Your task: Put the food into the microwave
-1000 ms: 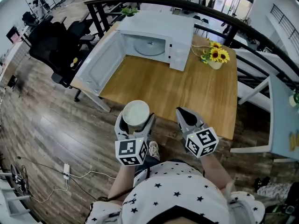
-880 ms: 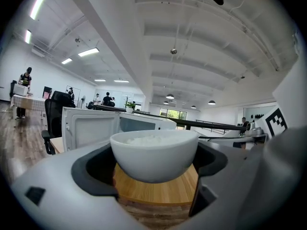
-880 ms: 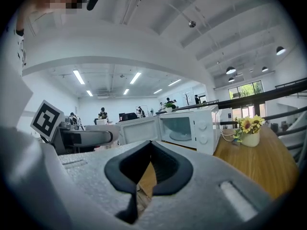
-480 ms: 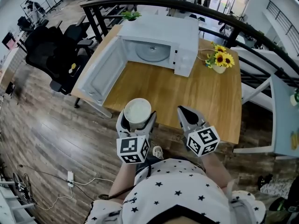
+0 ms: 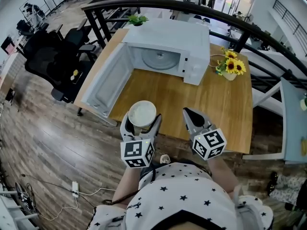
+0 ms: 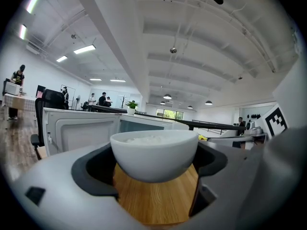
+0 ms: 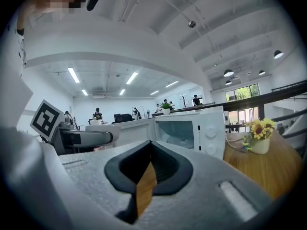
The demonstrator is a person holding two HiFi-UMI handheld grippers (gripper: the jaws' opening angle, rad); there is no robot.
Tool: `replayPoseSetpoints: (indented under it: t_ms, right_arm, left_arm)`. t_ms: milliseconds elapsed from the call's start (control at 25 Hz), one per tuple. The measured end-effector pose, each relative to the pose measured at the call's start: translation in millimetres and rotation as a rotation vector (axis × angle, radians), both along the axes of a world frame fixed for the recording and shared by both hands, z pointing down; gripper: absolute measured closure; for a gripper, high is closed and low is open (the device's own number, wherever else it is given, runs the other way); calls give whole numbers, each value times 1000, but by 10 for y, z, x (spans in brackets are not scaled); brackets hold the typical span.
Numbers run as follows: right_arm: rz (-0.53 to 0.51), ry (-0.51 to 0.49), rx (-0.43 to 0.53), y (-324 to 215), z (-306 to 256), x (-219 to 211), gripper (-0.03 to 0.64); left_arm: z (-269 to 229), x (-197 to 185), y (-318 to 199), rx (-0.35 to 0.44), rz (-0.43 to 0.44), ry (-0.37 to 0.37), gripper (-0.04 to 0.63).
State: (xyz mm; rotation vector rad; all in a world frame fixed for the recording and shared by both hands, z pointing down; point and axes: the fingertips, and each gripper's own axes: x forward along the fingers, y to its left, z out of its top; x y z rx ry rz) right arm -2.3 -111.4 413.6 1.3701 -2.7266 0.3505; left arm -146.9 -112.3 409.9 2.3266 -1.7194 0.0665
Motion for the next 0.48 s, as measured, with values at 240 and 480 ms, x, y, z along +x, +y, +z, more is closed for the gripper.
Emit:
replayPoseSetpoints:
  t_ms: [240, 480]
  right_arm:
    - [7, 1, -16, -129, 63, -55, 611]
    - [16, -2, -35, -221, 130, -15, 611]
  left_arm:
    - [34, -55, -168, -9, 10, -1, 121]
    - [88, -51, -316, -19, 13, -4, 120]
